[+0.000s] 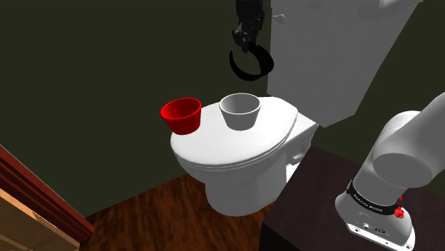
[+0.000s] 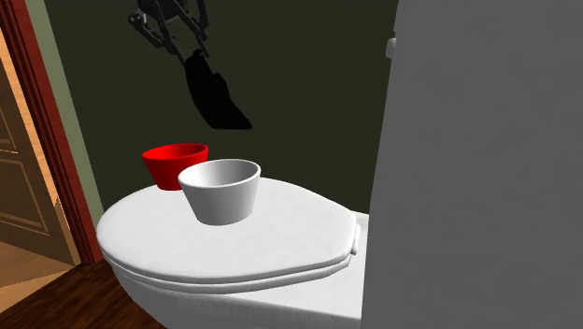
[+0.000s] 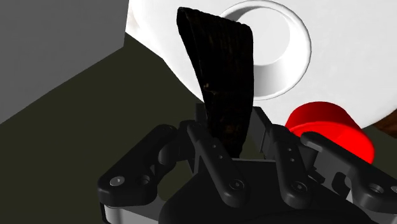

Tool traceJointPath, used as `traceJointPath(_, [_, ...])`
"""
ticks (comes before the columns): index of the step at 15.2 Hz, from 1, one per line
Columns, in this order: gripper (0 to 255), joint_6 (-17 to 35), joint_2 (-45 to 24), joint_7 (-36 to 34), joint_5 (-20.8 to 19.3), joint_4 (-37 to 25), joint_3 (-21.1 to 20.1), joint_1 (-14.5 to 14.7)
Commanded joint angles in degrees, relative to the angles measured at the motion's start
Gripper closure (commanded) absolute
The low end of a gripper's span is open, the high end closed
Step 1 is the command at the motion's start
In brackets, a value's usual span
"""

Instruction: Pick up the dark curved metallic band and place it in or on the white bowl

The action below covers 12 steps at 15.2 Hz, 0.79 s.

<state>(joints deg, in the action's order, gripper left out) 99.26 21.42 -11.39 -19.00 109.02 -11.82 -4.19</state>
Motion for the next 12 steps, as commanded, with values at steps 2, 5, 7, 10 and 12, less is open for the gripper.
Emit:
traceJointPath(2, [255,1.68,0.29,-0.94,-0.04,2.17,-0.19,0.14])
traceJointPath(5, [255,3.81,0.82,-1.64,-0.11,4.93,-0.1,0.21])
traceJointPath(7, [255,5.23,1.11,-2.12,-0.19,6.71,-0.06,0.25])
traceJointPath(10, [255,7.34,1.45,-2.86,-0.34,9.28,-0.02,0.3])
traceJointPath(12, [255,8.75,1.62,-3.36,-0.46,10.94,0.0,0.32])
